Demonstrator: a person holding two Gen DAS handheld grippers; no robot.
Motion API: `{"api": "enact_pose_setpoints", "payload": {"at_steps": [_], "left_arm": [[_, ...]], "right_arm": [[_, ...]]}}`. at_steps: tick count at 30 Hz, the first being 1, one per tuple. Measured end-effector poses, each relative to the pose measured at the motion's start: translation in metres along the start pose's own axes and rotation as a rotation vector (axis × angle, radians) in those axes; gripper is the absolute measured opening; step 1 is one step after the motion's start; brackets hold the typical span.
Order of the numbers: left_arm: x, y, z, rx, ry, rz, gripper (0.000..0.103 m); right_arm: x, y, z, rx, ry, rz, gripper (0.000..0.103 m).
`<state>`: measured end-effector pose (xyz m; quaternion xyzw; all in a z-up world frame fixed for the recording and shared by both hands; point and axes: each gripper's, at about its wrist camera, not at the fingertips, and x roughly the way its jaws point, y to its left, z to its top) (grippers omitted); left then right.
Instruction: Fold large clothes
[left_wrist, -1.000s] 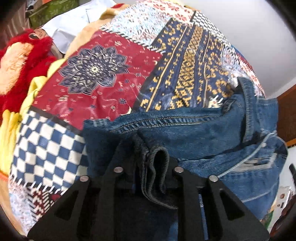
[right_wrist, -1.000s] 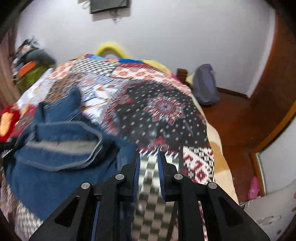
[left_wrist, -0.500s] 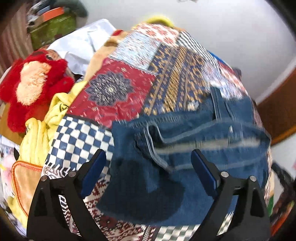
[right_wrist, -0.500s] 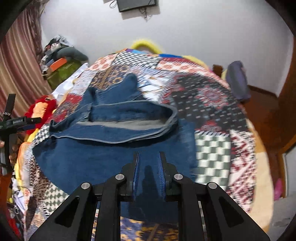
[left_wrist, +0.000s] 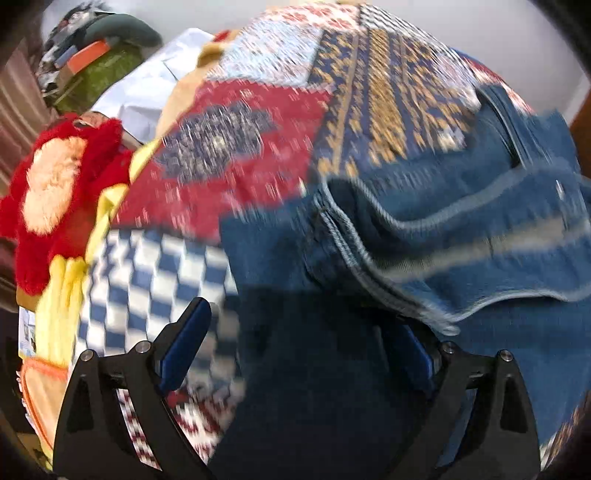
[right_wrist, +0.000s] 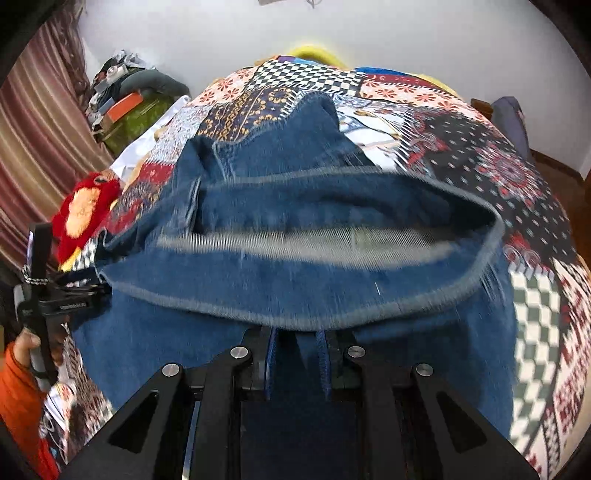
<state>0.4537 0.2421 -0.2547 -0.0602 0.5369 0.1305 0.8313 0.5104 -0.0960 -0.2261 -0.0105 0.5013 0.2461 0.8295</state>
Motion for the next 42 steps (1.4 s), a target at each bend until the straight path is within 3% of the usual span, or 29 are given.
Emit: {"api": "enact_pose_setpoints", "payload": {"at_steps": [5, 7, 11, 14, 18, 21, 24, 28, 33, 37, 40, 42], "left_arm": [[-0.001, 0.020, 0.035, -0.107, -0.083, 0.014, 0.095], [0.001, 0.029, 0.042, -0.140, -0.110, 0.052, 0.101], [0.006, 0.041, 0.045, -0.190, -0.080, 0.015, 0.103], [-0.007, 0.037, 0.040, -0.143, -0.098, 0.046, 0.103], [-0.046, 0.019, 0.027, -0.011, -0.191, 0.087, 0.103], [-0.079, 0.005, 0.019, 0.042, -0.255, 0.046, 0.103], [-0.113, -0.013, 0.007, 0.083, -0.324, -0.041, 0.103], [-0.129, -0.033, -0.006, 0.100, -0.347, -0.160, 0.103], [-0.110, -0.056, -0.030, 0.102, -0.314, -0.245, 0.103], [-0.070, -0.064, -0.048, 0.084, -0.239, -0.213, 0.103], [-0.048, -0.062, -0.060, 0.085, -0.215, -0.163, 0.103], [-0.043, -0.055, -0.067, 0.063, -0.229, -0.185, 0.103]], "right_arm": [[0.016, -0.009, 0.043, 0.049, -0.045, 0.003, 0.014], [0.022, -0.014, 0.054, 0.103, -0.084, -0.019, 0.014], [0.032, -0.013, 0.064, 0.127, -0.125, -0.087, 0.014], [0.024, -0.004, 0.062, 0.104, -0.136, -0.109, 0.014], [0.000, 0.016, 0.050, 0.016, -0.135, -0.071, 0.014], [-0.021, 0.035, 0.039, -0.059, -0.151, -0.055, 0.014], [-0.041, 0.058, 0.026, -0.128, -0.158, -0.017, 0.014], [-0.054, 0.087, 0.008, -0.207, -0.157, 0.006, 0.014], [-0.041, 0.110, -0.017, -0.275, -0.113, -0.017, 0.014], [0.003, 0.107, -0.033, -0.319, 0.018, -0.130, 0.014], [0.005, 0.096, -0.046, -0.323, -0.046, -0.079, 0.015], [0.002, 0.088, -0.051, -0.310, -0.051, -0.065, 0.015]]}}
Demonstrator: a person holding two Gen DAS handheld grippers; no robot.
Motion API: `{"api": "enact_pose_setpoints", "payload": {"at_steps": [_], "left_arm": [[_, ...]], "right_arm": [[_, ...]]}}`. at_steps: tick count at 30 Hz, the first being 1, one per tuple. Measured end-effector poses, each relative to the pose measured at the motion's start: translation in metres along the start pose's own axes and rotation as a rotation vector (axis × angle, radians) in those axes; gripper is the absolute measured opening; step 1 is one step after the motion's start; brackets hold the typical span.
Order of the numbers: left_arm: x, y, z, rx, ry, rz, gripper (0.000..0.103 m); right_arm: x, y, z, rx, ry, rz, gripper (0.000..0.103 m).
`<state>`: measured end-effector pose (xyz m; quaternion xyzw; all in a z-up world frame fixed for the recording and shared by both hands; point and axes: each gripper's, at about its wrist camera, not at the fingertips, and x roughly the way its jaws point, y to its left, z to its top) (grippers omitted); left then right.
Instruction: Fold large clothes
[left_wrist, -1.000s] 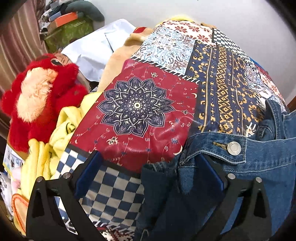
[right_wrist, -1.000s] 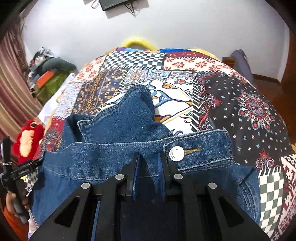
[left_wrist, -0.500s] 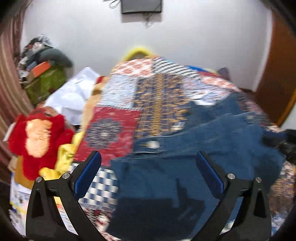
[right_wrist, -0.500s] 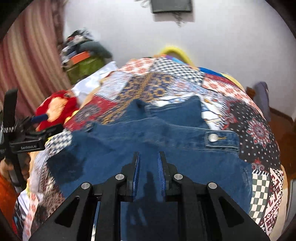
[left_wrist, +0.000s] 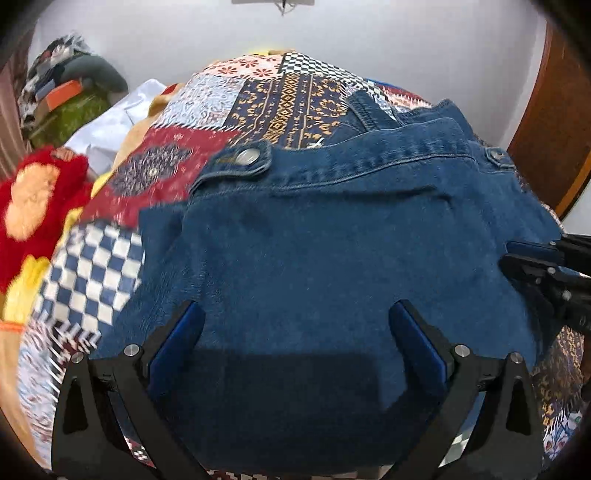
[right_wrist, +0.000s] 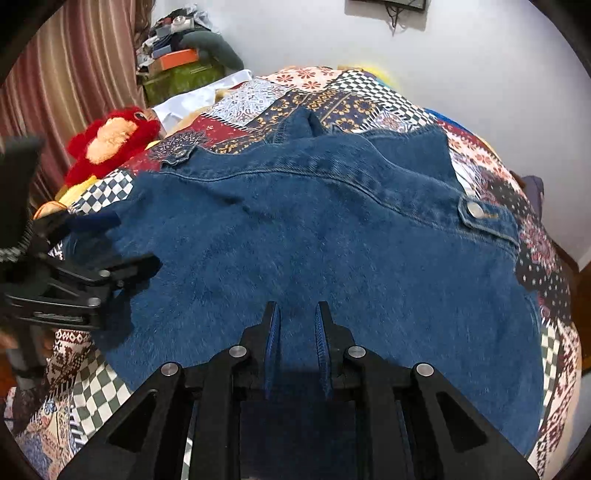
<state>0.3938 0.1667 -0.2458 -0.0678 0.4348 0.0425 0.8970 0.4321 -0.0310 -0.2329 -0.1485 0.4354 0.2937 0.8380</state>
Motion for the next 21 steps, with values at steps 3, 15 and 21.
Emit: {"api": "enact_pose_setpoints", "payload": {"at_steps": [3, 15, 21], "left_arm": [[-0.003, 0.013, -0.009, 0.001, -0.015, 0.036, 0.103], [-0.016, 0.060, -0.034, -0.006, 0.010, 0.174, 0.103], [-0.022, 0.077, -0.047, -0.109, 0.040, 0.103, 0.103]], "right_arm": [[-0.002, -0.009, -0.009, 0.019, 0.023, -0.022, 0.015], [-0.019, -0.018, -0.028, -0.023, 0.055, -0.119, 0.015], [-0.036, -0.048, -0.043, 0.047, 0.061, -0.142, 0.015]]}}
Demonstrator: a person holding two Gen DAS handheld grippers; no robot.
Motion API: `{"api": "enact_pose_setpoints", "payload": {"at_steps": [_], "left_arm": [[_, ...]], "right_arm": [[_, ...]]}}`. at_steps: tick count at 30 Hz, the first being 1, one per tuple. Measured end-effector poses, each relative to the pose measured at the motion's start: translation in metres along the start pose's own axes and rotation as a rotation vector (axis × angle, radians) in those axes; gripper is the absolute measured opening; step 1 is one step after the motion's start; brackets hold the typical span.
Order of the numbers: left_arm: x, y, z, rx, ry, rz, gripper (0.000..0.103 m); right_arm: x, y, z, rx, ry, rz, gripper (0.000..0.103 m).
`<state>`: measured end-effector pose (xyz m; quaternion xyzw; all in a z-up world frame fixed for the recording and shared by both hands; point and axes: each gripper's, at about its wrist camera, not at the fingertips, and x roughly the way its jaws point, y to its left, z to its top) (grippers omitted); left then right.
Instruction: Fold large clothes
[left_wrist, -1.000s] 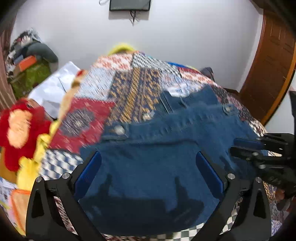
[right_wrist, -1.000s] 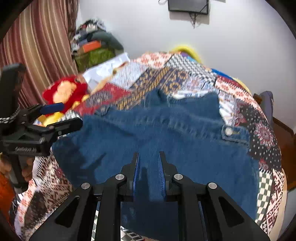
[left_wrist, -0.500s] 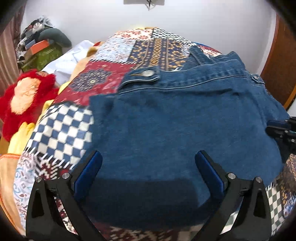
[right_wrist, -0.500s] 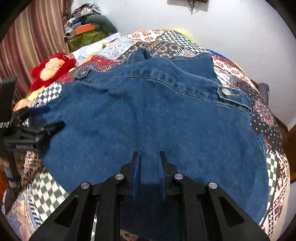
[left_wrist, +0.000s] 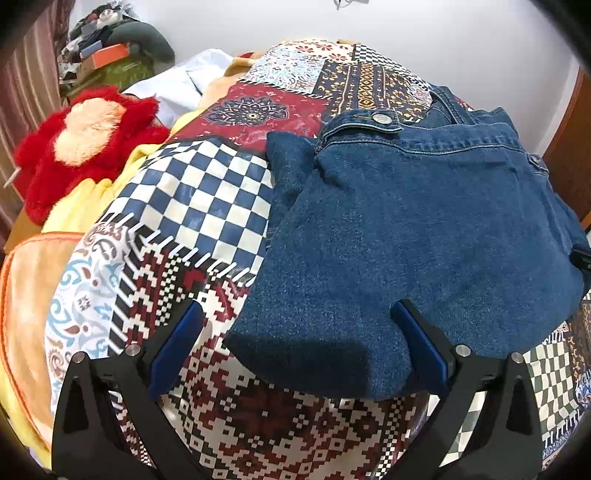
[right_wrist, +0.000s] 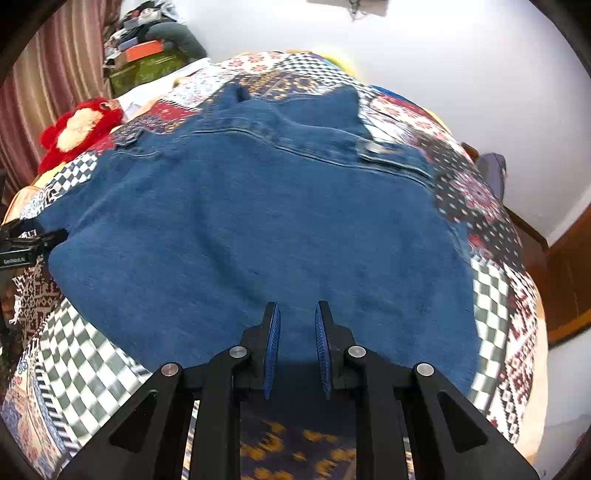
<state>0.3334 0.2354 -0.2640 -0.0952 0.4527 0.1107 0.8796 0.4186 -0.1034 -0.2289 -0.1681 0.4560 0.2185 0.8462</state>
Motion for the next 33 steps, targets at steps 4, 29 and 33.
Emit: {"api": "enact_pose_setpoints", "payload": {"at_steps": [4, 29, 33], "left_arm": [[-0.012, -0.012, -0.006, 0.055, -0.038, 0.073, 0.103], [-0.065, 0.009, -0.034, -0.293, 0.033, -0.222, 0.103], [-0.023, 0.011, -0.033, -0.490, 0.121, -0.424, 0.103]], "right_arm": [[-0.009, -0.022, -0.007, 0.047, 0.014, -0.049, 0.015], [-0.074, -0.034, -0.031, 0.198, -0.014, -0.033, 0.015], [-0.070, -0.012, -0.014, 0.156, -0.032, 0.039, 0.015]]}}
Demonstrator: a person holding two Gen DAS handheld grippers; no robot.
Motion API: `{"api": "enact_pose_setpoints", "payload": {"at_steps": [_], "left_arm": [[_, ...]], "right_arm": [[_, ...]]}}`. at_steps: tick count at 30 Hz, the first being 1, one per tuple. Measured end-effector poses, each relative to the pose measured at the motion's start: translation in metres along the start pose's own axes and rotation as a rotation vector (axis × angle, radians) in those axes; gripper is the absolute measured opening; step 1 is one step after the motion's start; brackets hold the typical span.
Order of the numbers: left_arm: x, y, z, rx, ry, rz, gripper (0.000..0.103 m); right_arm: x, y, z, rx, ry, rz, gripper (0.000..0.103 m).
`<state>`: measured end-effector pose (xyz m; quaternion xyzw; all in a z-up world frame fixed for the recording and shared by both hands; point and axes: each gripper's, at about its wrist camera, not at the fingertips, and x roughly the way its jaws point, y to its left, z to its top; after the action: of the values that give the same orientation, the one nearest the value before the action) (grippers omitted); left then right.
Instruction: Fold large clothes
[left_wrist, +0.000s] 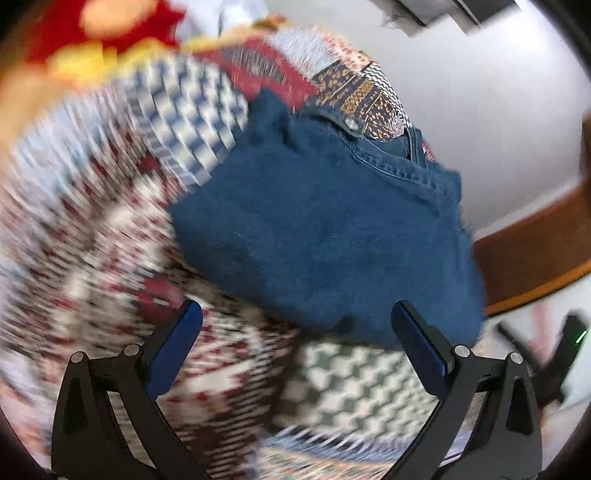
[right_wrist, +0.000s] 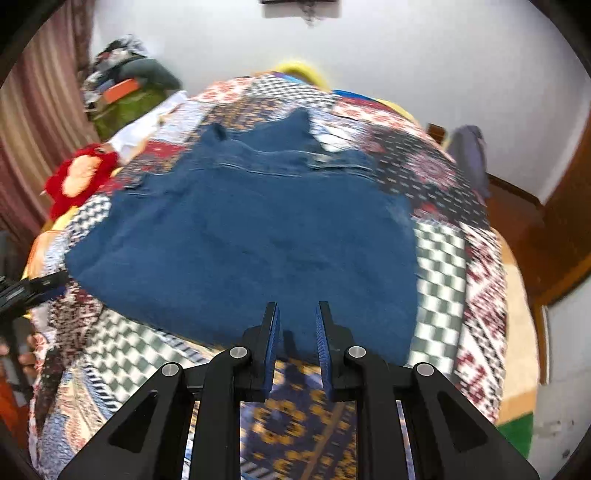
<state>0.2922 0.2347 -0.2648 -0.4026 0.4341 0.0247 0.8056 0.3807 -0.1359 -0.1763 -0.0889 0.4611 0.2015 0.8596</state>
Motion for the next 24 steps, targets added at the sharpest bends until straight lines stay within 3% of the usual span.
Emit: {"api": "enact_pose_setpoints", "payload": {"at_steps": [3, 5, 8, 10, 15, 17, 18, 20, 24], "left_arm": [[0.024, 0.008, 0.004, -0.087, 0.038, -0.080, 0.103], [0.036, 0.011, 0.007, -0.113, 0.050, -0.094, 0.103], [0.047, 0.010, 0.012, -0.121, 0.017, -0.126, 0.102], [0.050, 0.005, 0.018, -0.104, -0.015, -0.117, 0.083], [0.055, -0.001, 0.032, -0.120, -0.056, -0.072, 0.060], [0.046, -0.007, 0.034, -0.107, -0.110, -0.022, 0.030], [0.039, -0.010, 0.035, -0.112, -0.138, -0.002, 0.026], [0.022, -0.019, 0.036, -0.131, -0.207, -0.032, 0.024], [-0.017, -0.067, 0.036, 0.036, -0.343, 0.040, 0.022]], "right_arm": [[0.015, 0.008, 0.006, -0.011, 0.015, 0.028, 0.015], [0.028, 0.014, 0.007, -0.012, 0.038, 0.040, 0.015], [0.053, 0.015, 0.008, 0.000, 0.083, 0.059, 0.015], [0.061, 0.013, 0.007, 0.016, 0.071, 0.060, 0.015], [0.067, 0.018, 0.014, -0.023, 0.071, 0.059, 0.015], [0.066, 0.019, 0.016, -0.031, 0.079, 0.061, 0.015], [0.065, 0.019, 0.016, -0.033, 0.081, 0.062, 0.015], [0.063, 0.021, 0.015, -0.039, 0.087, 0.065, 0.015], [0.055, 0.028, 0.015, -0.071, 0.101, 0.068, 0.015]]}}
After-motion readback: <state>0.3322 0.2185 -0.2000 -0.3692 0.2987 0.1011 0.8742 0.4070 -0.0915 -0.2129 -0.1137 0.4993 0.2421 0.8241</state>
